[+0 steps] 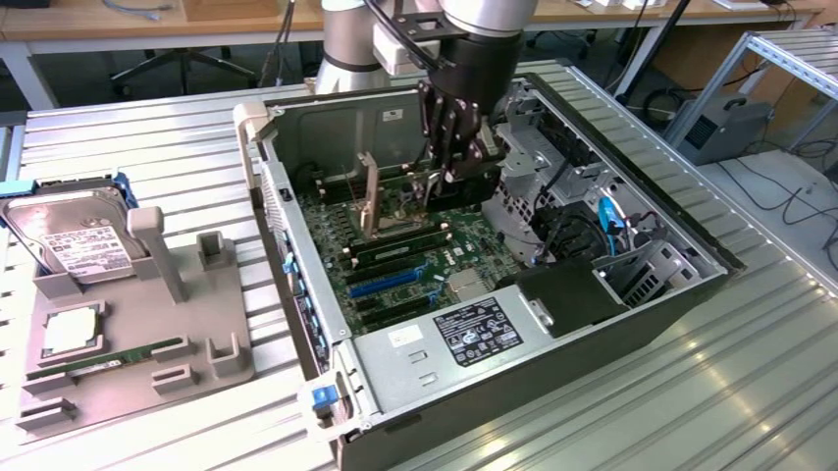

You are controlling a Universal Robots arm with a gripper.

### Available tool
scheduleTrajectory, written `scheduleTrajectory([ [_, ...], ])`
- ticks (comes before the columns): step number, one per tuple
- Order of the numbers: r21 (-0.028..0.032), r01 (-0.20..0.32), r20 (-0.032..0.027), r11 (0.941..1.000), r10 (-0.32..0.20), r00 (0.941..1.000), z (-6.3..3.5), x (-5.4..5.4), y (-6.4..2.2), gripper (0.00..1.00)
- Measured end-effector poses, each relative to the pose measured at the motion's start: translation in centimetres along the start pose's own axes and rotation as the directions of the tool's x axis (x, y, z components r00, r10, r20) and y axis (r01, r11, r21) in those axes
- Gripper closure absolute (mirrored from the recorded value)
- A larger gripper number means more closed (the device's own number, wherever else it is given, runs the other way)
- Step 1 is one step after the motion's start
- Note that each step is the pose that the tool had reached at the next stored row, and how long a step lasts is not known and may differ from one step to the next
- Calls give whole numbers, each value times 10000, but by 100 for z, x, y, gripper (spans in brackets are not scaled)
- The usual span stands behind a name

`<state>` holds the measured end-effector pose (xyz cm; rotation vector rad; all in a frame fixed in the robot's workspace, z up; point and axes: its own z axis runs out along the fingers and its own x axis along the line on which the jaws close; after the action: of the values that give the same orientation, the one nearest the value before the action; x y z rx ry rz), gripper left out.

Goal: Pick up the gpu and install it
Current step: 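Insert the gpu into the slot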

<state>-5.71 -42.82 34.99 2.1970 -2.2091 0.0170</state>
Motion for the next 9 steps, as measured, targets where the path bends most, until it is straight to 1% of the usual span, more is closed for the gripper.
scheduleTrajectory([
  [4, 0, 1, 1, 10000, -1, 10000, 6, 11, 13, 73],
  [5, 0, 0, 16, 10000, 0, 10000, 7, 13, 26, 73],
  [6, 0, 1, 86, 10000, -1, 10000, 9, 13, 31, 73],
  [7, 0, 2, 177, 10000, -2, 9998, 10, 13, 35, 73],
  [9, 0, 3, 388, 10000, -3, 9992, 12, 13, 42, 73],
])
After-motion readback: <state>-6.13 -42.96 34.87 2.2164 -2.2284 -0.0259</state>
